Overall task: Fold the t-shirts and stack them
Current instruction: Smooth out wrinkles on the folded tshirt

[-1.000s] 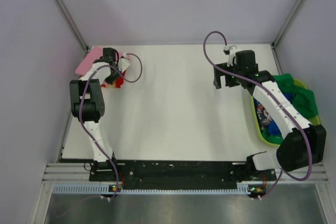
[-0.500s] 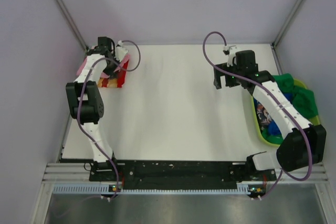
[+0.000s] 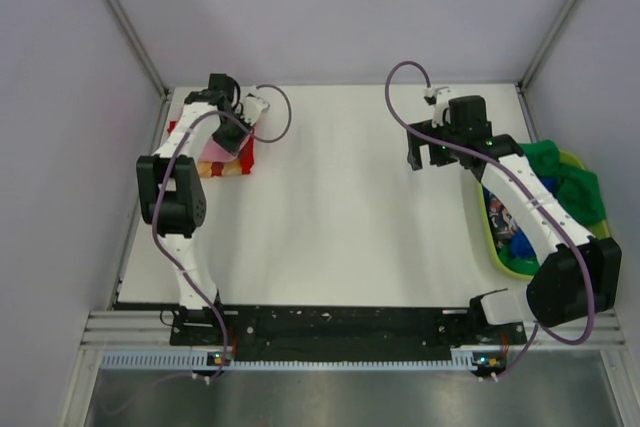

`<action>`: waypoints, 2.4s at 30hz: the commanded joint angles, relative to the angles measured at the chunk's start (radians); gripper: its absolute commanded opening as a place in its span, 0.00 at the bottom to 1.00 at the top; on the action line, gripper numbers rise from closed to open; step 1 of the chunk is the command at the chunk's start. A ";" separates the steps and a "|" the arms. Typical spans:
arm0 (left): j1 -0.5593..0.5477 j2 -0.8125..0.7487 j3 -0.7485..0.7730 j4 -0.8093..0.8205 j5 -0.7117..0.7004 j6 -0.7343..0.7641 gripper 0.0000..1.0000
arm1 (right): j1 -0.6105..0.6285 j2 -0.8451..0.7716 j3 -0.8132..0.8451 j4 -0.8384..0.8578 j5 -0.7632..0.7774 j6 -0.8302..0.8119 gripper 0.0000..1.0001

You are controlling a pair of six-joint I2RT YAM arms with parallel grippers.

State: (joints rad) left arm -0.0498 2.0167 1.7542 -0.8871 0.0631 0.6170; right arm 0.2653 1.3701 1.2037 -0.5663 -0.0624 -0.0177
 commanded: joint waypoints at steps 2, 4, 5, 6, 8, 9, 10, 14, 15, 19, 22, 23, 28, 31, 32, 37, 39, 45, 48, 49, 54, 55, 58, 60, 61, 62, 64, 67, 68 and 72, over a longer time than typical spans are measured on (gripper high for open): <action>-0.015 0.091 0.016 -0.116 0.154 -0.020 0.21 | 0.005 -0.022 -0.007 0.023 -0.017 -0.008 0.99; -0.016 0.091 0.008 -0.147 0.263 -0.004 0.33 | 0.005 -0.020 -0.007 0.025 -0.036 -0.005 0.99; -0.022 0.071 -0.010 -0.154 0.315 0.015 0.37 | 0.005 -0.017 -0.006 0.025 -0.051 -0.002 0.99; -0.028 0.045 -0.028 -0.157 0.346 0.035 0.39 | 0.005 -0.014 -0.006 0.029 -0.066 -0.001 0.99; -0.038 -0.011 -0.065 -0.158 0.397 0.068 0.46 | 0.009 -0.006 -0.003 0.037 -0.094 0.007 0.99; -0.038 -0.044 -0.077 -0.153 0.411 0.076 0.50 | 0.014 0.000 -0.001 0.040 -0.099 0.009 0.99; -0.036 -0.070 -0.085 -0.144 0.414 0.076 0.52 | 0.017 0.003 -0.001 0.040 -0.099 0.010 0.99; -0.010 -0.162 -0.107 -0.098 0.382 0.046 0.52 | 0.028 0.003 -0.006 0.043 -0.099 0.009 0.99; 0.005 -0.176 -0.110 -0.069 0.357 0.026 0.52 | 0.028 0.001 -0.009 0.043 -0.099 0.007 0.99; 0.157 -0.187 -0.099 0.063 0.239 -0.109 0.52 | 0.029 -0.008 -0.012 0.045 -0.094 0.004 0.99; 0.249 -0.155 -0.082 0.099 0.152 -0.157 0.50 | 0.029 -0.011 -0.013 0.043 -0.091 0.001 0.99; 0.261 -0.150 -0.093 0.111 0.146 -0.155 0.48 | 0.029 -0.009 -0.013 0.043 -0.091 0.001 0.99; 0.272 -0.113 -0.189 0.135 0.080 -0.111 0.34 | 0.029 -0.008 -0.015 0.046 -0.085 0.001 0.99; 0.272 -0.073 -0.222 0.171 0.012 -0.105 0.27 | 0.029 -0.008 -0.013 0.045 -0.083 -0.002 0.99; 0.272 -0.056 -0.225 0.180 -0.008 -0.102 0.26 | 0.029 -0.009 -0.013 0.046 -0.083 -0.004 0.99; 0.271 0.048 -0.176 0.244 -0.129 -0.100 0.26 | 0.029 -0.008 -0.012 0.045 -0.080 -0.004 0.99; 0.271 0.088 -0.135 0.264 -0.164 -0.106 0.26 | 0.029 -0.008 -0.012 0.045 -0.079 -0.004 0.99; 0.275 0.129 -0.064 0.316 -0.175 -0.137 0.31 | 0.029 -0.020 -0.018 0.045 -0.068 -0.004 0.99; 0.277 0.100 -0.081 0.307 -0.143 -0.152 0.35 | 0.029 -0.029 -0.023 0.042 -0.057 -0.002 0.99; 0.277 0.077 -0.103 0.304 -0.128 -0.158 0.37 | 0.029 -0.032 -0.023 0.042 -0.053 0.002 0.99; 0.275 -0.117 -0.327 0.358 -0.074 -0.174 0.51 | 0.031 -0.060 -0.061 0.042 -0.033 0.010 0.99; 0.275 -0.166 -0.375 0.365 -0.068 -0.177 0.53 | 0.029 -0.068 -0.075 0.042 -0.025 0.043 0.99; 0.275 -0.310 -0.501 0.372 0.007 -0.188 0.71 | 0.031 -0.095 -0.110 0.049 0.004 0.076 0.99; 0.274 -0.405 -0.580 0.372 0.079 -0.186 0.79 | 0.029 -0.123 -0.153 0.072 0.024 0.105 0.99; 0.274 -0.449 -0.625 0.370 0.122 -0.183 0.88 | 0.028 -0.144 -0.179 0.089 0.032 0.120 0.99; 0.274 -0.498 -0.662 0.369 0.168 -0.181 0.96 | 0.029 -0.166 -0.206 0.107 0.036 0.137 0.99; 0.268 -0.580 -0.748 0.375 0.266 -0.169 0.99 | 0.029 -0.216 -0.268 0.153 0.052 0.169 0.99; 0.258 -0.714 -0.912 0.425 0.386 -0.143 0.99 | 0.029 -0.304 -0.358 0.215 0.101 0.205 0.99; 0.257 -0.752 -0.965 0.465 0.412 -0.137 0.99 | 0.029 -0.325 -0.383 0.224 0.117 0.217 0.99; 0.252 -0.872 -1.119 0.594 0.503 -0.134 0.99 | 0.029 -0.416 -0.490 0.262 0.190 0.242 0.99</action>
State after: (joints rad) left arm 0.2077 1.2373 0.7475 -0.4454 0.3981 0.4660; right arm 0.2859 1.0424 0.7872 -0.4122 0.0311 0.1665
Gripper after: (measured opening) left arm 0.987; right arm 0.987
